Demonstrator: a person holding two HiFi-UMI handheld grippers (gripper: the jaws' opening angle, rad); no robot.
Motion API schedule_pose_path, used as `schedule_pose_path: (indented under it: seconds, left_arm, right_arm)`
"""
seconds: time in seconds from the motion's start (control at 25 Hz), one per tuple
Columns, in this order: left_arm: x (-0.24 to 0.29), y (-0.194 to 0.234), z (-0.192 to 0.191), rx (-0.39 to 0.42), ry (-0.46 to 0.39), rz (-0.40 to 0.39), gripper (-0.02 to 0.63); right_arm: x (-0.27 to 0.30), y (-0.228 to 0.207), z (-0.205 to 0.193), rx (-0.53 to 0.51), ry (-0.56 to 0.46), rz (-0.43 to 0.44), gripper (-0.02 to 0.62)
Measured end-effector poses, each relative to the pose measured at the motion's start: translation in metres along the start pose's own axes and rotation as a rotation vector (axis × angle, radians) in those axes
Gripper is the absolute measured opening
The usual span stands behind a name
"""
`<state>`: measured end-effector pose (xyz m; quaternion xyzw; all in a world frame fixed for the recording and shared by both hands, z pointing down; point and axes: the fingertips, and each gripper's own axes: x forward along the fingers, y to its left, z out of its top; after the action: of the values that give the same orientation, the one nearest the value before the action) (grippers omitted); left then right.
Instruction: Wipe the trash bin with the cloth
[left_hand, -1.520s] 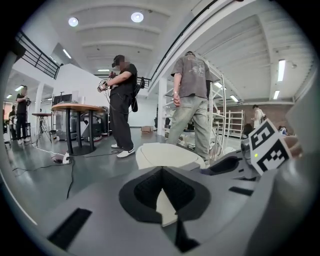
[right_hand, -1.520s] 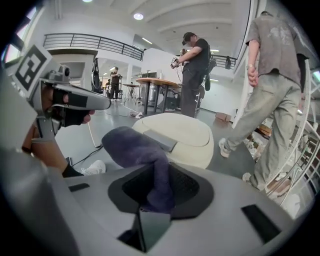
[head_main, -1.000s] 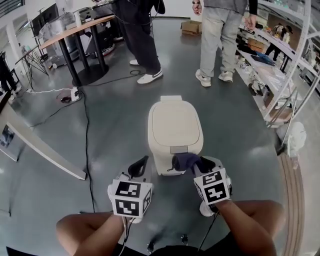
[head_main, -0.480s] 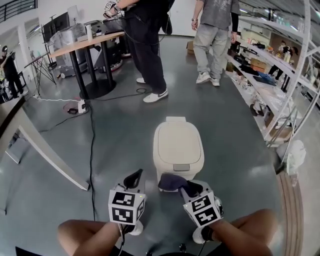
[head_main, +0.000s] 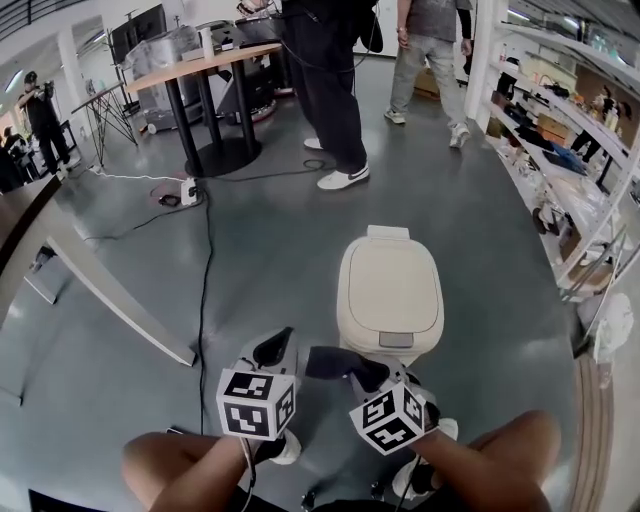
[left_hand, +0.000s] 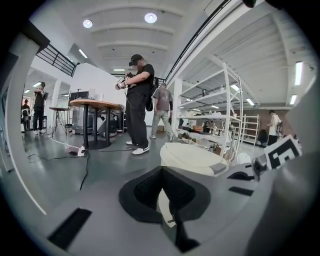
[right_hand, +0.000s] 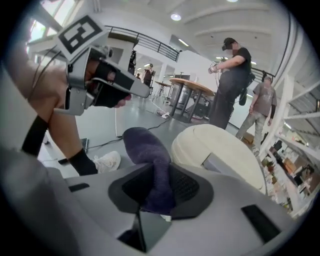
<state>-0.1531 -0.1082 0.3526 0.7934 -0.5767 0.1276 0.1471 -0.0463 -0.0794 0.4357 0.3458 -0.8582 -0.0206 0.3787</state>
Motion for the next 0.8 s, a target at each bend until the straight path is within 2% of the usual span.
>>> schedule_pose_path:
  seconds: [0.12, 0.32, 0.8]
  left_arm:
    - [0.005, 0.0, 0.001, 0.0, 0.002, 0.0, -0.002]
    - [0.013, -0.008, 0.002, 0.022, 0.011, -0.019, -0.002]
    - [0.024, -0.028, -0.01, 0.033, 0.045, -0.049, -0.002]
  right_arm:
    - [0.012, -0.002, -0.006, -0.07, 0.03, -0.036, 0.098]
    - [0.02, -0.002, -0.016, -0.128, 0.055, -0.055, 0.098]
    - [0.008, -0.022, -0.051, -0.06, 0.074, -0.11, 0.098]
